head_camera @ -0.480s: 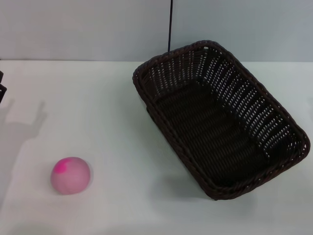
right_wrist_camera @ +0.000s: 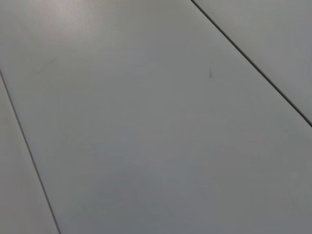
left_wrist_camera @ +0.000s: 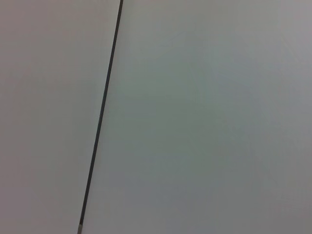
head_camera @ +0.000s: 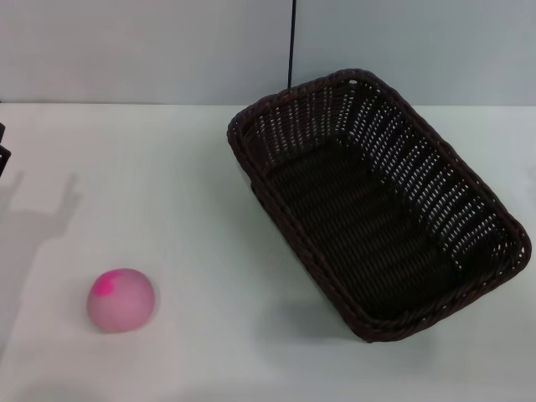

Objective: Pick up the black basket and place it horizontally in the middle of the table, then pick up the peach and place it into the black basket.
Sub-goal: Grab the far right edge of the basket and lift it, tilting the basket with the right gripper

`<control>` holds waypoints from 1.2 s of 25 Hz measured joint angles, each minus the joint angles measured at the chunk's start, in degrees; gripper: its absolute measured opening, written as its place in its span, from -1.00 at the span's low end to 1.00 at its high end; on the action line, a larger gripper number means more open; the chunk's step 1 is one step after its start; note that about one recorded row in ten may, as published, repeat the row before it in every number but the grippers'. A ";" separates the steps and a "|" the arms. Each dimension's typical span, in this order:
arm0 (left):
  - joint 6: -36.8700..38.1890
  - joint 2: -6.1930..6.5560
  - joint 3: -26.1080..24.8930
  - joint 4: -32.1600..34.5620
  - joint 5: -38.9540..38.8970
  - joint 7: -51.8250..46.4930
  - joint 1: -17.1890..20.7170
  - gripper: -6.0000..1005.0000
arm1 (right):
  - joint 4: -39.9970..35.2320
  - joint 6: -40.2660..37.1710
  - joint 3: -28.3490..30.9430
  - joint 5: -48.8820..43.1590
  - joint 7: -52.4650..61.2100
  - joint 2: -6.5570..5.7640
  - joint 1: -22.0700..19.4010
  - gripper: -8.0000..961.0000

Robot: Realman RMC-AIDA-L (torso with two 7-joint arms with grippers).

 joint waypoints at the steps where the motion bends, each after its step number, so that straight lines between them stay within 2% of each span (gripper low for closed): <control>1: 0.03 0.01 0.00 -0.09 0.00 0.00 0.10 0.62 | 0.00 0.00 0.00 0.00 0.00 0.00 0.00 0.27; 4: 0.06 0.05 -0.07 -0.09 0.01 0.00 0.21 0.61 | -4.71 -0.21 -1.18 -0.20 2.90 -0.17 -0.82 0.26; 5: 0.07 0.06 -0.17 -0.06 0.00 0.00 0.25 0.61 | -11.79 0.16 -2.51 -1.54 9.14 -0.34 -1.83 0.25; 6: 0.07 0.06 -0.22 -0.09 0.01 0.00 0.22 0.61 | -11.79 0.16 -2.51 -1.54 9.14 -0.34 -1.83 0.25; 7: 0.07 0.06 -0.22 -0.09 0.01 0.00 0.22 0.61 | -15.81 0.64 -2.93 -2.75 13.13 -0.35 -2.27 0.24; 9: 0.01 0.04 -0.37 0.03 0.00 0.00 -0.03 0.61 | -27.26 2.07 -3.04 -6.92 24.76 -0.51 -3.07 0.24; 10: -0.16 0.01 -0.44 0.15 0.00 0.00 -0.25 0.61 | -37.37 2.80 -2.81 -11.06 35.18 -0.77 -3.28 0.23; 11: -0.16 0.01 -0.44 0.15 0.00 0.00 -0.25 0.61 | -37.37 2.80 -2.81 -11.06 35.18 -0.77 -3.28 0.23; 12: -0.23 0.00 -0.45 0.12 0.00 0.00 -0.31 0.61 | -42.01 2.89 -2.71 -13.24 40.00 -0.93 -3.19 0.22; 14: -0.26 0.00 -0.46 -0.05 0.00 0.00 -0.43 0.61 | -52.15 2.79 -2.80 -18.88 50.78 -1.67 -2.21 0.22; 15: -0.27 0.00 -0.48 -0.10 0.00 0.00 -0.53 0.61 | -61.03 1.99 -3.04 -25.60 60.20 -2.67 -0.34 0.21; 16: -0.27 -0.01 -0.48 -0.16 0.00 0.00 -0.64 0.61 | -61.03 1.99 -3.04 -25.60 60.20 -2.67 -0.34 0.21; 18: -0.25 0.00 -0.49 -0.21 0.00 -0.01 -0.79 0.61 | -67.01 0.57 -3.29 -32.97 68.65 -3.94 2.23 0.20; 19: -0.23 -0.01 -0.48 -0.24 0.00 0.00 -0.82 0.60 | -69.21 -0.67 -3.63 -36.77 72.17 -4.77 4.01 0.20; 20: -0.12 -0.04 -0.36 -0.25 0.00 0.00 -0.84 0.60 | -71.40 -3.42 -4.19 -43.87 77.32 -6.60 7.72 0.19; 21: -0.12 -0.04 -0.36 -0.25 0.00 0.00 -0.84 0.60 | -71.40 -3.42 -4.19 -43.87 77.32 -6.60 7.72 0.19; 23: 0.00 -0.09 -0.25 -0.28 0.01 0.00 -0.72 0.60 | -71.51 -5.97 -4.64 -50.97 80.90 -8.34 12.12 0.18; 25: 0.16 -0.10 -0.18 -0.34 0.16 -0.01 -0.33 0.60 | -69.48 -6.52 -6.59 -56.71 83.42 -9.35 16.19 0.17; 29: 0.19 -0.10 -0.15 -0.36 0.22 -0.30 0.19 0.60 | -66.81 -3.89 -10.97 -57.81 85.13 -9.23 18.34 0.16; 30: 0.19 -0.10 -0.15 -0.35 0.21 -0.57 0.42 0.60 | -64.71 -0.61 -14.27 -57.86 85.93 -8.55 19.26 0.15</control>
